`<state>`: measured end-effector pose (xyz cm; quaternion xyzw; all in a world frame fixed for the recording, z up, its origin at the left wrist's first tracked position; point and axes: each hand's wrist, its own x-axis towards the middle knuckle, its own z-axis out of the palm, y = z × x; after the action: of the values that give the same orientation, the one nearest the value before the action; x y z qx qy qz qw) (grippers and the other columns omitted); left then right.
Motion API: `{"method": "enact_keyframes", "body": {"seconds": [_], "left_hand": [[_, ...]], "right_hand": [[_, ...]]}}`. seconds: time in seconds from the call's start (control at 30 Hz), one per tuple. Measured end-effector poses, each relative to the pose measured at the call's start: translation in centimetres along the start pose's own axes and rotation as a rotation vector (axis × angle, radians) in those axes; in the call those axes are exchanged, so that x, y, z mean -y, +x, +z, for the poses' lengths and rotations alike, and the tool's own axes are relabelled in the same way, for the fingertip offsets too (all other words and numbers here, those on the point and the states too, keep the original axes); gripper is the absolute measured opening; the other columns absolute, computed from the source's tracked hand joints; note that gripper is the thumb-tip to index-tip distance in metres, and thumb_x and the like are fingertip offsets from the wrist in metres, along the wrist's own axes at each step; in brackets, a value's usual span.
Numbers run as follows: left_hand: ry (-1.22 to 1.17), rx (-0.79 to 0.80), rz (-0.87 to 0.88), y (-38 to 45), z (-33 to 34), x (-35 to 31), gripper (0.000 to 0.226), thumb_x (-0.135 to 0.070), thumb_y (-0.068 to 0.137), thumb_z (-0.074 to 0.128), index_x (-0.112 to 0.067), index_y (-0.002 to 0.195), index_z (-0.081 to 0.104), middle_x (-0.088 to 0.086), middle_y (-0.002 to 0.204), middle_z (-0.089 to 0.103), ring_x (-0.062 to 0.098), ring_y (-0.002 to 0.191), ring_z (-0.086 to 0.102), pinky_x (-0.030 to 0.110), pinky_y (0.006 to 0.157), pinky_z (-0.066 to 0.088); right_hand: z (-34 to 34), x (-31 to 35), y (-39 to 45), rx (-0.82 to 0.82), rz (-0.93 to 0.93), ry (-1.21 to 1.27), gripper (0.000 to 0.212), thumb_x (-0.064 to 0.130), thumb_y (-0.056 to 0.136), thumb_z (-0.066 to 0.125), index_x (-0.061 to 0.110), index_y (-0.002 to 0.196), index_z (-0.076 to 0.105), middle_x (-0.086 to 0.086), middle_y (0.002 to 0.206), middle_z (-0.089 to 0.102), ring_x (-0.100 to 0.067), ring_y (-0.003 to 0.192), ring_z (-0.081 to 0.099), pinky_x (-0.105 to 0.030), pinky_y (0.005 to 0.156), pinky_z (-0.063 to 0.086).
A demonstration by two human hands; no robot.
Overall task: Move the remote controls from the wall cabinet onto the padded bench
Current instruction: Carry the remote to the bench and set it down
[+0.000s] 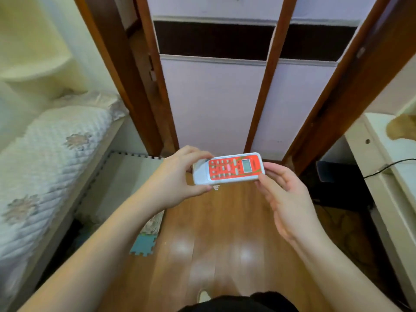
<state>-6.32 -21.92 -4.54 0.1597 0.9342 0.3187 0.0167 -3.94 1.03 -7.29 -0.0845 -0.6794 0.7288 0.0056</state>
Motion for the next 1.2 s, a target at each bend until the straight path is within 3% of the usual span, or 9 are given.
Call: {"method": "enact_keyframes", "body": {"seconds": [0.1,0.2,0.4,0.57,0.8,0.9,1.2], "left_hand": [[0.025,-0.034,-0.056,-2.0,-1.5,2.0,0.062,-0.043,0.076,0.076,-0.033,0.131,0.051,-0.016,0.124,0.051,-0.002,0.113,0.045,0.014,0.089,0.043],[0.020,-0.086,-0.135,-3.6,-2.2,3.6,0.063,-0.043,0.076,0.076,-0.034,0.132,0.051,-0.016,0.123,0.050,-0.001,0.113,0.047,0.021,0.092,0.045],[-0.008,-0.210,-0.334,-5.2,-1.7,6.0,0.060,-0.039,0.074,0.078,-0.033,0.129,0.054,-0.014,0.120,0.052,0.006,0.110,0.054,0.033,0.093,0.051],[0.015,-0.309,-0.510,-5.7,-1.6,7.2,0.062,-0.040,0.075,0.078,-0.030,0.130,0.053,-0.012,0.122,0.052,0.006,0.111,0.054,0.034,0.094,0.050],[0.039,-0.456,-0.716,-7.8,-1.0,8.1,0.061,-0.037,0.076,0.077,-0.030,0.132,0.052,-0.010,0.124,0.050,0.005,0.113,0.052,0.033,0.096,0.049],[0.046,-0.517,-0.802,-10.0,-1.2,8.4,0.061,-0.036,0.077,0.077,-0.028,0.132,0.053,-0.008,0.125,0.050,0.006,0.114,0.051,0.033,0.097,0.048],[0.032,-0.715,-1.004,-20.0,-2.2,10.5,0.063,-0.029,0.074,0.081,-0.024,0.131,0.055,-0.007,0.126,0.052,0.007,0.116,0.050,0.036,0.100,0.046]], "right_hand": [[2.8,-0.4,0.9,0.103,0.024,0.023,0.024,0.020,0.085,0.066,0.019,0.109,0.064,0.002,0.105,0.072,-0.010,0.103,0.067,-0.024,0.083,0.055],[5.1,-1.0,2.2,0.208,0.082,0.071,0.030,0.025,0.079,0.068,0.017,0.107,0.065,-0.002,0.106,0.072,-0.015,0.105,0.067,-0.028,0.085,0.052],[9.0,-2.2,5.9,0.378,0.159,0.053,0.023,0.018,0.086,0.065,0.015,0.109,0.065,-0.003,0.106,0.072,-0.013,0.103,0.067,-0.026,0.085,0.055],[11.9,-2.8,9.1,0.563,0.194,0.031,0.022,0.017,0.086,0.066,0.017,0.108,0.065,-0.001,0.106,0.071,-0.013,0.104,0.066,-0.028,0.086,0.053],[16.9,-4.4,11.1,0.774,0.306,0.080,0.018,0.009,0.088,0.063,0.014,0.106,0.064,-0.005,0.106,0.070,-0.014,0.103,0.066,-0.021,0.080,0.053],[19.4,-5.2,10.3,0.857,0.365,0.087,0.021,0.006,0.088,0.062,0.009,0.108,0.063,-0.011,0.109,0.069,-0.018,0.104,0.066,-0.022,0.083,0.054],[28.3,-7.0,3.8,1.119,0.390,-0.065,0.022,0.013,0.085,0.067,0.015,0.107,0.065,-0.005,0.106,0.072,-0.018,0.101,0.068,-0.032,0.086,0.052]]}}
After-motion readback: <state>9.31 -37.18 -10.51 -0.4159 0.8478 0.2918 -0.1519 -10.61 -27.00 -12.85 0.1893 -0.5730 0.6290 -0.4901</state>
